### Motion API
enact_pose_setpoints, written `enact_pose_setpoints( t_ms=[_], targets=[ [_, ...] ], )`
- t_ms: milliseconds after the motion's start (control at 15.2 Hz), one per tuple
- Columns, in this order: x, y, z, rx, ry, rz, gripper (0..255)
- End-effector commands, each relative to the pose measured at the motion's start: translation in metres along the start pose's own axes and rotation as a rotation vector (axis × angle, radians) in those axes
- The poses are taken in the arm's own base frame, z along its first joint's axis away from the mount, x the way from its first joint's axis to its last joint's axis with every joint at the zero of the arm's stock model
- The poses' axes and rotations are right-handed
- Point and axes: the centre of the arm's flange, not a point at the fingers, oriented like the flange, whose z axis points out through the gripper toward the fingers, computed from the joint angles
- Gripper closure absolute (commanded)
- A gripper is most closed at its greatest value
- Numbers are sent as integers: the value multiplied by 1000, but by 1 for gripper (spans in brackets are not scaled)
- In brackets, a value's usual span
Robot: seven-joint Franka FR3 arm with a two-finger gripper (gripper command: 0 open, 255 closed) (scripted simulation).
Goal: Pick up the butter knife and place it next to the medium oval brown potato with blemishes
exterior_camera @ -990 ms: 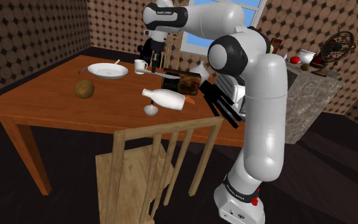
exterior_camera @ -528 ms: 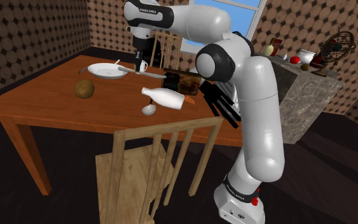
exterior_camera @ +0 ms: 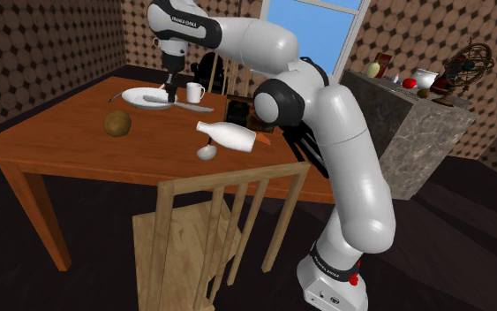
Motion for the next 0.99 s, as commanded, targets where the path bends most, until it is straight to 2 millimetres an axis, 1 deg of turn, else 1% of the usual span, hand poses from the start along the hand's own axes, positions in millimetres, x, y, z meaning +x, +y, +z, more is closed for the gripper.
enact_pose_setpoints(
  t_ms=[0,924],
  targets=[
    [0,-1,9,0,0,0,255],
    [-3,-1,83,0,0,0,255]
  ],
)
